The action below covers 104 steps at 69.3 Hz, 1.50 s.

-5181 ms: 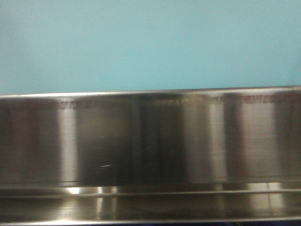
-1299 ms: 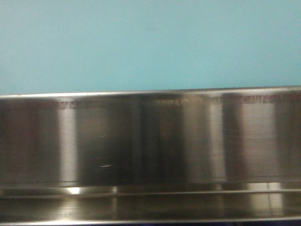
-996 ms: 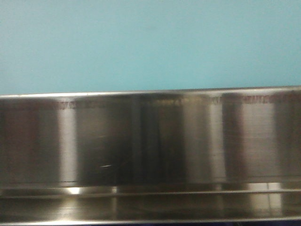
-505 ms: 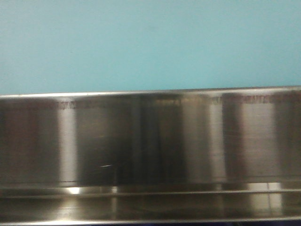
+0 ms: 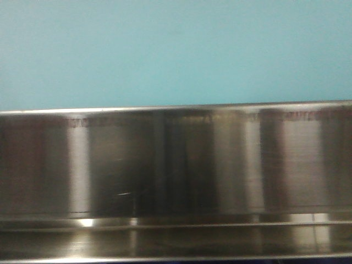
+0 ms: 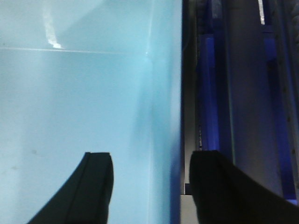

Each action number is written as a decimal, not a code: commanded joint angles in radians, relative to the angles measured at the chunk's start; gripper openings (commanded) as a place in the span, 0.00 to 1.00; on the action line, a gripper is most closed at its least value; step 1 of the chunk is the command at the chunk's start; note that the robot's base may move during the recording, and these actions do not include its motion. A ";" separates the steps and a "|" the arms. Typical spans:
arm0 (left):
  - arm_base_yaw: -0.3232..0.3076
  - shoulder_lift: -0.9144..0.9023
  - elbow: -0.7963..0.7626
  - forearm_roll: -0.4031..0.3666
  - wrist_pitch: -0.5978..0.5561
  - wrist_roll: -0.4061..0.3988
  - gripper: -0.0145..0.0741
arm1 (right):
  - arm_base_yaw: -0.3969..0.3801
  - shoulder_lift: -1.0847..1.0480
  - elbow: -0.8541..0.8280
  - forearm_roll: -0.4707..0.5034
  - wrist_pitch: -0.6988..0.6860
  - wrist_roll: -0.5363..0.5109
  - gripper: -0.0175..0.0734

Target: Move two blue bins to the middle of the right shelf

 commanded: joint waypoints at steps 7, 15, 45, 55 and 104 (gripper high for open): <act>0.003 -0.009 0.005 0.002 -0.002 0.001 0.77 | -0.003 0.009 0.000 0.018 0.009 -0.002 0.49; 0.003 -0.009 0.018 0.002 -0.002 0.001 0.77 | -0.003 0.009 0.000 0.018 0.009 -0.002 0.49; 0.003 -0.009 0.024 -0.002 -0.002 0.001 0.21 | -0.003 0.009 0.000 0.018 0.009 -0.002 0.20; 0.003 -0.009 0.024 -0.002 -0.002 0.001 0.04 | -0.003 0.009 0.000 0.018 0.009 -0.002 0.01; 0.003 -0.009 0.024 -0.009 -0.002 0.001 0.04 | -0.003 0.009 0.000 0.018 0.009 -0.002 0.01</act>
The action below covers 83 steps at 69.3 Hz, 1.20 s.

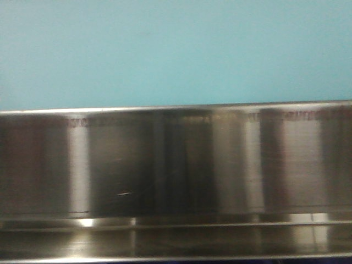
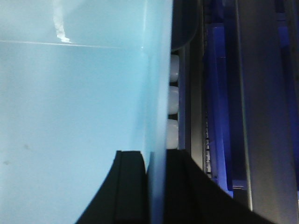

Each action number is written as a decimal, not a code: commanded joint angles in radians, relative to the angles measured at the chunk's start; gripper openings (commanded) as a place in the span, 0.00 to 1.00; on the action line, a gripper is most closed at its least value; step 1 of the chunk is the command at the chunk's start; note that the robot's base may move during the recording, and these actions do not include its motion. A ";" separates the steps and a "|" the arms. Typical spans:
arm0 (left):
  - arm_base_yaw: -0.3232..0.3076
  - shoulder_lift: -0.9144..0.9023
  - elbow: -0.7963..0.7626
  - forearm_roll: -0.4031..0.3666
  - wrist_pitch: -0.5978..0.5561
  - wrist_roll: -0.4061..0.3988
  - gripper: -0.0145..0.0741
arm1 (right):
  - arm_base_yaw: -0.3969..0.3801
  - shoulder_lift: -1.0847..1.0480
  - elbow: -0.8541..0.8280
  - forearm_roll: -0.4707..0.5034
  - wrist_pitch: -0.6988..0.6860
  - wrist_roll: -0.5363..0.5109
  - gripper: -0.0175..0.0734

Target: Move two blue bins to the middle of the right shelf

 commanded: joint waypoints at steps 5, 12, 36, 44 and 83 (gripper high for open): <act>0.001 -0.009 0.000 -0.020 -0.012 0.019 0.04 | -0.002 0.003 -0.006 -0.008 -0.001 -0.008 0.01; 0.001 -0.011 -0.013 -0.020 -0.012 0.019 0.04 | -0.002 0.003 -0.038 -0.008 -0.001 -0.008 0.01; 0.001 -0.023 -0.095 -0.057 -0.012 0.021 0.04 | -0.002 0.003 -0.129 -0.017 -0.001 -0.008 0.01; 0.001 -0.031 -0.102 -0.057 -0.012 0.021 0.04 | -0.002 0.000 -0.130 -0.024 -0.001 -0.008 0.01; 0.001 -0.074 -0.160 -0.027 -0.012 0.027 0.04 | 0.031 -0.010 -0.221 -0.058 -0.001 -0.010 0.01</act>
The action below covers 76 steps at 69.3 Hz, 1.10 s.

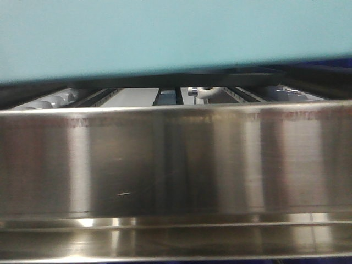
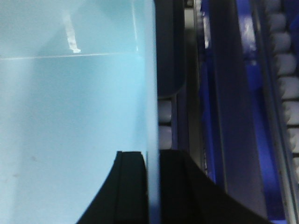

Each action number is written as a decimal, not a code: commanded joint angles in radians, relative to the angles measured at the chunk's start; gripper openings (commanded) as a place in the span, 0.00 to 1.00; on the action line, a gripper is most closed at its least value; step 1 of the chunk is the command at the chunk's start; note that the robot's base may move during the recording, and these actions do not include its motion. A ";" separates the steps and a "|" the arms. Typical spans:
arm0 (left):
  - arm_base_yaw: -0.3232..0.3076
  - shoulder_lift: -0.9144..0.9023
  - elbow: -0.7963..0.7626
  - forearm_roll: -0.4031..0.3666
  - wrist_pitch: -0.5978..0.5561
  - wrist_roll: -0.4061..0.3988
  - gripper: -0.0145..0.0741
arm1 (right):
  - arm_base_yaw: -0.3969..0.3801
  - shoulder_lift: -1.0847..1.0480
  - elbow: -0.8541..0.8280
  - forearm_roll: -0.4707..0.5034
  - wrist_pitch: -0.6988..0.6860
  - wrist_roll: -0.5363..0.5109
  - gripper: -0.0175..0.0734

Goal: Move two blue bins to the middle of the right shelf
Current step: 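Lift the teal bin with both grippers up over the steel lip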

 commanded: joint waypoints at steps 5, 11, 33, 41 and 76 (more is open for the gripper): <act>-0.004 -0.019 -0.074 -0.022 -0.058 0.022 0.04 | 0.035 -0.019 -0.040 -0.005 -0.067 -0.004 0.01; -0.004 -0.019 -0.106 -0.008 -0.058 0.027 0.04 | 0.055 -0.019 -0.066 -0.028 -0.067 -0.004 0.01; -0.004 -0.019 -0.166 0.014 -0.058 0.051 0.04 | 0.063 -0.019 -0.151 -0.067 -0.067 -0.004 0.01; -0.004 -0.021 -0.170 0.033 -0.058 0.051 0.04 | 0.063 -0.019 -0.157 -0.089 -0.067 -0.005 0.01; -0.004 -0.021 -0.170 0.060 -0.058 0.051 0.04 | 0.063 -0.019 -0.157 -0.104 -0.067 -0.005 0.01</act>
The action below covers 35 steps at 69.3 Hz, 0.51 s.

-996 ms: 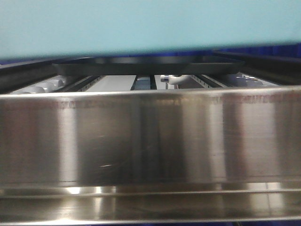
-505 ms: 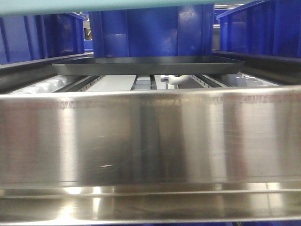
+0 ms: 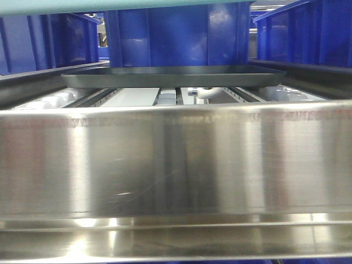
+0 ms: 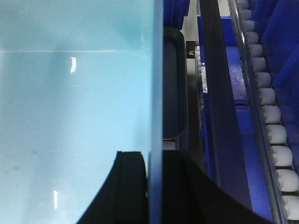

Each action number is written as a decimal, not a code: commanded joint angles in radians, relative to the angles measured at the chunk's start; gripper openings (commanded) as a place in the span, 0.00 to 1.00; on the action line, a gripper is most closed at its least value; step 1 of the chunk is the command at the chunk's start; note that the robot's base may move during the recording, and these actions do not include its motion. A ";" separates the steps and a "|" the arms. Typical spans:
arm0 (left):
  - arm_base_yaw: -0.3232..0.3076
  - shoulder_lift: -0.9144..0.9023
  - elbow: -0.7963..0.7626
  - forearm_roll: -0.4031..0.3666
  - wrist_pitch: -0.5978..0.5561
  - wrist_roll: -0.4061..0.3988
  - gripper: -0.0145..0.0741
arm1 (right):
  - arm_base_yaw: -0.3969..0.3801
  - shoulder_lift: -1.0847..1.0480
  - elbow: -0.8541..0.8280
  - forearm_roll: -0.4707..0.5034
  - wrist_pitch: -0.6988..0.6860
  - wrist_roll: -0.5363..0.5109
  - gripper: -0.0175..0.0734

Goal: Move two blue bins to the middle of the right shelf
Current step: 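Lift the teal bin with both grippers up over the steel lip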

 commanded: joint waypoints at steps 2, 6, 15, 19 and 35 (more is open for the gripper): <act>-0.006 -0.019 -0.018 -0.014 -0.067 0.003 0.04 | 0.009 -0.017 -0.019 -0.003 -0.081 -0.005 0.01; -0.006 -0.019 -0.018 -0.014 -0.067 0.003 0.04 | 0.009 -0.017 -0.019 -0.003 -0.081 -0.005 0.01; -0.006 -0.019 -0.018 -0.014 -0.075 0.003 0.04 | 0.009 -0.017 -0.019 -0.003 -0.081 -0.005 0.01; -0.006 -0.019 -0.018 -0.013 -0.091 0.003 0.04 | 0.009 -0.017 -0.019 -0.003 -0.095 -0.005 0.01; -0.006 -0.019 -0.018 -0.012 -0.149 0.003 0.04 | 0.009 -0.017 -0.019 -0.003 -0.199 -0.005 0.01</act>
